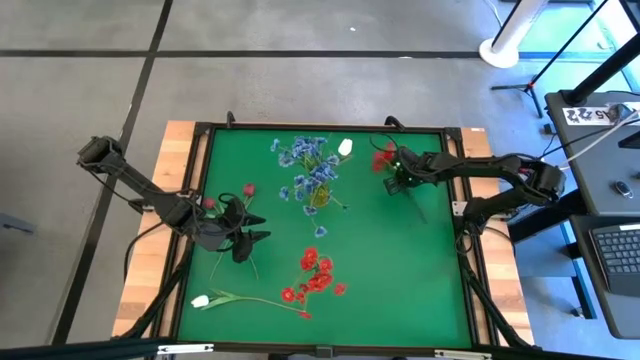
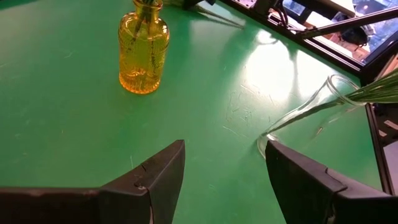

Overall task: Sort flowers into vase by color
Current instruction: Put the red flowers into the transparent flower vase

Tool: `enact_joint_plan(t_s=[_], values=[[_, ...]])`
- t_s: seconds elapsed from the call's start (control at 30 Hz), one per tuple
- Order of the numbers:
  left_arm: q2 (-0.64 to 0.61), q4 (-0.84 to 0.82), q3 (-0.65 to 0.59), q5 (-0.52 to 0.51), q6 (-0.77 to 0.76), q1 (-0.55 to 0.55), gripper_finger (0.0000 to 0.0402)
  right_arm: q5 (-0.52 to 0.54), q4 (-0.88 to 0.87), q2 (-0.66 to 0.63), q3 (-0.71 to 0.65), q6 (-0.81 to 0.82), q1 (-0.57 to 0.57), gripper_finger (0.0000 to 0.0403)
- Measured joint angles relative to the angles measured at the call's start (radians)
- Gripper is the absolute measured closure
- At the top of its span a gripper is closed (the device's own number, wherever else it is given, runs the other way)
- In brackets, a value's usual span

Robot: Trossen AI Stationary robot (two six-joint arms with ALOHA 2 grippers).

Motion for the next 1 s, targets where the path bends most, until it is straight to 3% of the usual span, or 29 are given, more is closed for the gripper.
enact_joint_plan(t_s=[0.13,0.33,0.47,0.6,0.77,0.87,1.0], values=[[0.0,0.0,0.0,0.0,-0.001,0.0,0.0184,-0.013,-0.004,-0.113,-0.002,-0.009,0.0,0.0379],[0.0,0.0,0.0,0.0,-0.003,0.0,0.0184,-0.059,0.037,-0.41,-0.001,0.015,0.037,0.0394],[0.0,0.0,0.0,-0.001,-0.003,0.0,0.0184,-0.103,0.173,-0.62,0.0,0.021,0.142,0.0394],[0.0,0.0,0.0,-0.019,-0.003,0.0,0.0184,-0.102,0.371,-0.743,0.001,0.011,0.318,0.0396],[0.0,0.001,0.0,-0.029,-0.001,0.0,0.0184,0.036,0.598,-0.739,0.001,-0.093,0.57,0.0398],[0.0,0.008,0.0,-0.031,0.0,0.0,0.0184,0.116,0.719,-0.659,0.001,-0.197,0.699,0.0398],[0.0,0.035,0.0,-0.025,0.004,0.0,0.0184,0.146,0.973,-0.485,0.001,-0.322,0.825,0.0399]])
